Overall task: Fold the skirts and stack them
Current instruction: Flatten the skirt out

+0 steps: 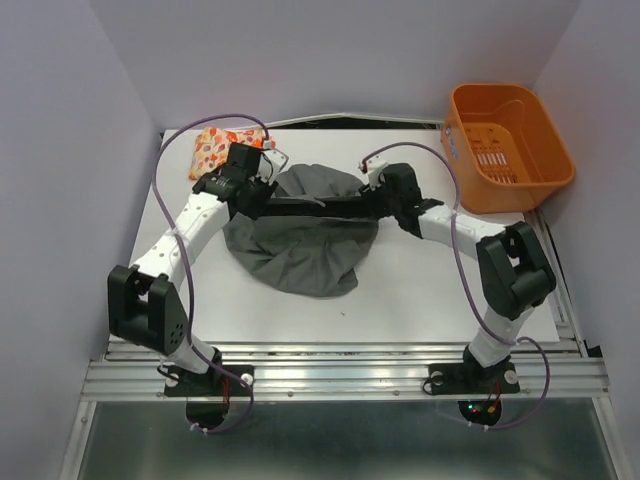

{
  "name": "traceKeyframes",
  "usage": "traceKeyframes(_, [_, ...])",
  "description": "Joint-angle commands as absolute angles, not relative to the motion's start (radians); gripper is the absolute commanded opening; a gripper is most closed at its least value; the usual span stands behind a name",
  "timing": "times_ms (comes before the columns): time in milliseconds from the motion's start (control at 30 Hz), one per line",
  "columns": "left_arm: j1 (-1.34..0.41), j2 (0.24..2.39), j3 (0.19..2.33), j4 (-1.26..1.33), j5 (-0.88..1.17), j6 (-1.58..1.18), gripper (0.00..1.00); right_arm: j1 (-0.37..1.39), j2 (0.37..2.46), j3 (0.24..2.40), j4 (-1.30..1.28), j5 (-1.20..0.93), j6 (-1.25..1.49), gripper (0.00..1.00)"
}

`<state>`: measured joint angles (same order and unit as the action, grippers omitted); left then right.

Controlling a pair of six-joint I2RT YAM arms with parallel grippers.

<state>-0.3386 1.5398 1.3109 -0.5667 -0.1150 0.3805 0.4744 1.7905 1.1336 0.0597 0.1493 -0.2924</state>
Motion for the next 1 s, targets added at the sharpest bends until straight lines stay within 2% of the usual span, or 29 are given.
traceKeyframes(0, [-0.31,1.396,1.404,-0.586,-0.242,0.408,0.5,0.385,1.689,1.192,0.046,0.227,-0.438,0.55])
traceKeyframes(267, [-0.307,1.342,1.502,-0.555,-0.221,0.367,0.37,0.362,1.548,1.35,-0.029,0.181,-0.549,0.45])
traceKeyframes(433, [-0.307,1.327,1.563,-0.543,-0.225,0.376,0.28,0.342,1.496,1.39,-0.044,0.186,-0.633,0.31])
traceKeyframes(567, [-0.305,1.316,1.597,-0.526,-0.253,0.39,0.08,0.333,1.465,1.411,-0.06,0.187,-0.653,0.15])
traceKeyframes(600, [-0.304,1.313,1.6,-0.503,-0.261,0.39,0.0,0.322,1.462,1.416,-0.058,0.186,-0.658,0.07])
traceKeyframes(667, [-0.296,1.319,1.608,-0.438,-0.278,0.393,0.0,0.312,1.485,1.456,-0.058,0.187,-0.657,0.01])
traceKeyframes(833, [-0.282,1.446,1.681,-0.282,-0.272,0.384,0.0,0.27,1.662,1.658,-0.043,0.204,-0.634,0.01])
traceKeyframes(967, [-0.256,1.626,1.876,-0.221,-0.25,0.312,0.0,0.244,1.865,1.987,-0.043,0.227,-0.624,0.01])
